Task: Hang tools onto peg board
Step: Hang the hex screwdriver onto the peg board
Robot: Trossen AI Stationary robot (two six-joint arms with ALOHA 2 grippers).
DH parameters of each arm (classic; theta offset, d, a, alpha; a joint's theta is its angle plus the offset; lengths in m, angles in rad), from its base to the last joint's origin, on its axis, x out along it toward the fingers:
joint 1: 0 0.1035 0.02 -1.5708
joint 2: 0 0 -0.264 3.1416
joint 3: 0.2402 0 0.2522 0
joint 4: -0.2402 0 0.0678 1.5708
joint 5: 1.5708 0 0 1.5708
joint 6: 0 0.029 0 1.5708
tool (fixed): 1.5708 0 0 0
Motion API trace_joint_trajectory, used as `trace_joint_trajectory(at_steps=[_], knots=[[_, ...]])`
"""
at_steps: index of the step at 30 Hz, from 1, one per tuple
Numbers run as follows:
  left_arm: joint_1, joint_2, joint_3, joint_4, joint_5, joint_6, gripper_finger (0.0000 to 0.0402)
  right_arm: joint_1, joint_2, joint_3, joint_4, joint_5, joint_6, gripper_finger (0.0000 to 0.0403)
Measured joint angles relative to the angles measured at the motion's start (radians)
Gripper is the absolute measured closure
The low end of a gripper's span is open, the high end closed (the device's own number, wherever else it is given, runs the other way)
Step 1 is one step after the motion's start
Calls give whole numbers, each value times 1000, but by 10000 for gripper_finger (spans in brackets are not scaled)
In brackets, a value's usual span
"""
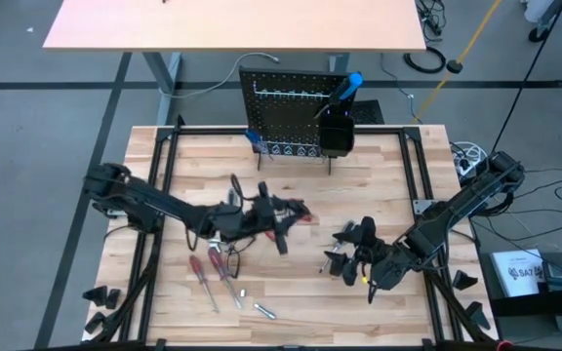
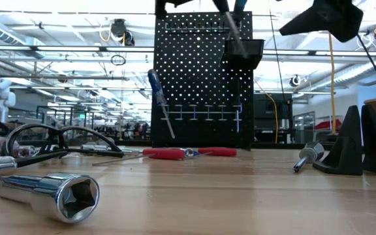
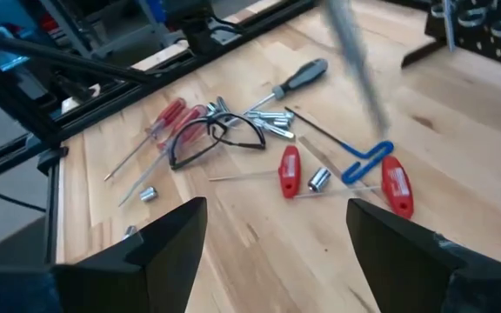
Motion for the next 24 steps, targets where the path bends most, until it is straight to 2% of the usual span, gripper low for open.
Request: trace_joint_trajectory(at_steps=[5, 10, 17, 21, 24], knots=[[23, -55, 0, -68, -10, 23, 270, -9, 0, 0, 5, 11, 20, 133], [32, -58, 0, -73, -8, 43, 270, -12, 1, 0, 20, 25, 14, 133], [40, -58, 0, -101, -2, 81, 270, -15, 2, 0, 20, -4, -95, 133], [71, -58, 0, -105, 6, 101, 270, -19, 4, 0, 20, 3, 33, 133], [105, -58, 0, -122, 80, 100, 270, -23, 8, 0, 19, -2, 129, 133]])
